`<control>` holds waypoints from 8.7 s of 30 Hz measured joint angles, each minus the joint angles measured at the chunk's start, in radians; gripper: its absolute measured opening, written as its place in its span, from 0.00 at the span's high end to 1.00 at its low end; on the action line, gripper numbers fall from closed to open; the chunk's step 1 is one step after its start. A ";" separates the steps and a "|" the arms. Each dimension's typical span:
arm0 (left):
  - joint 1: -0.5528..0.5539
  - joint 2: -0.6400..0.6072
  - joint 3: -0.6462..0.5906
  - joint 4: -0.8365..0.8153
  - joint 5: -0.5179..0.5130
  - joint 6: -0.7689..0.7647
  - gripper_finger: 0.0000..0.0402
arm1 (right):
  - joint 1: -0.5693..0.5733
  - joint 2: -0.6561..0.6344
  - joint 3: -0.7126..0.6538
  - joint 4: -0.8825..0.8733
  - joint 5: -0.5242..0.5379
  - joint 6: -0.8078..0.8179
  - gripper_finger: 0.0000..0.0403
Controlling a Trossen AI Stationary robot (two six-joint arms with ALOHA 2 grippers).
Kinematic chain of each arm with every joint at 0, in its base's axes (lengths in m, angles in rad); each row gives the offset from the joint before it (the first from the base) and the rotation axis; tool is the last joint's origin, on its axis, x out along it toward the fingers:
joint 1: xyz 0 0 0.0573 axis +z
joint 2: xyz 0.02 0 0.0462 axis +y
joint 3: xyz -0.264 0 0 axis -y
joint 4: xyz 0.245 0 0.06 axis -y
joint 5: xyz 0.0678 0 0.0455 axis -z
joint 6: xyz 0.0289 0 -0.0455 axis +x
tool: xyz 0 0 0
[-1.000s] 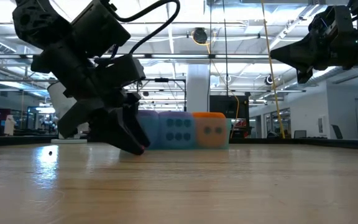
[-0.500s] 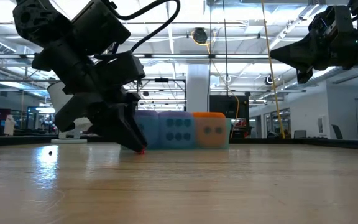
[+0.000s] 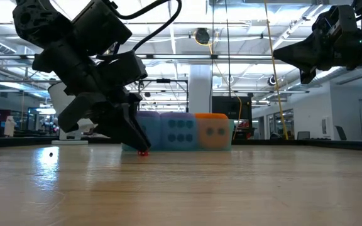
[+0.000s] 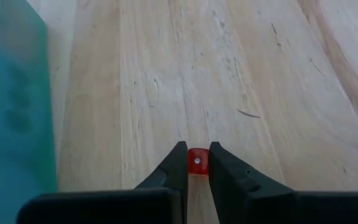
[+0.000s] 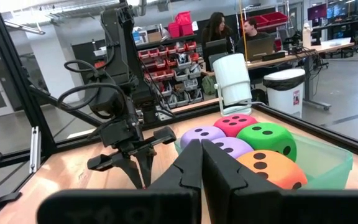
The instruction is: Pick & Place Dice
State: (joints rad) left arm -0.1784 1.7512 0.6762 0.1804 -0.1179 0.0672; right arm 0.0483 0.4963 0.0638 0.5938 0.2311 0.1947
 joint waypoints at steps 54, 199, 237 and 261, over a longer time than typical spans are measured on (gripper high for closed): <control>-0.006 -0.031 0.032 0.072 -0.006 0.117 0.87 | 0.000 0.001 0.000 0.001 0.001 -0.001 1.00; 0.593 -1.429 -0.436 -0.082 0.445 -0.009 0.99 | -0.003 -0.065 0.050 -0.100 0.030 -0.078 1.00; 0.597 -1.594 -0.661 -0.072 0.313 0.010 0.94 | -0.258 -0.221 -0.048 -0.232 -0.076 0.070 1.00; 0.597 -1.594 -0.661 -0.072 0.313 0.010 0.94 | -0.258 -0.221 -0.049 -0.232 -0.076 0.070 1.00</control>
State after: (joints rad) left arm 0.4187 0.1570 0.0147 0.1081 0.1951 0.0772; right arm -0.2100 0.2752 0.0147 0.3617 0.1551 0.2649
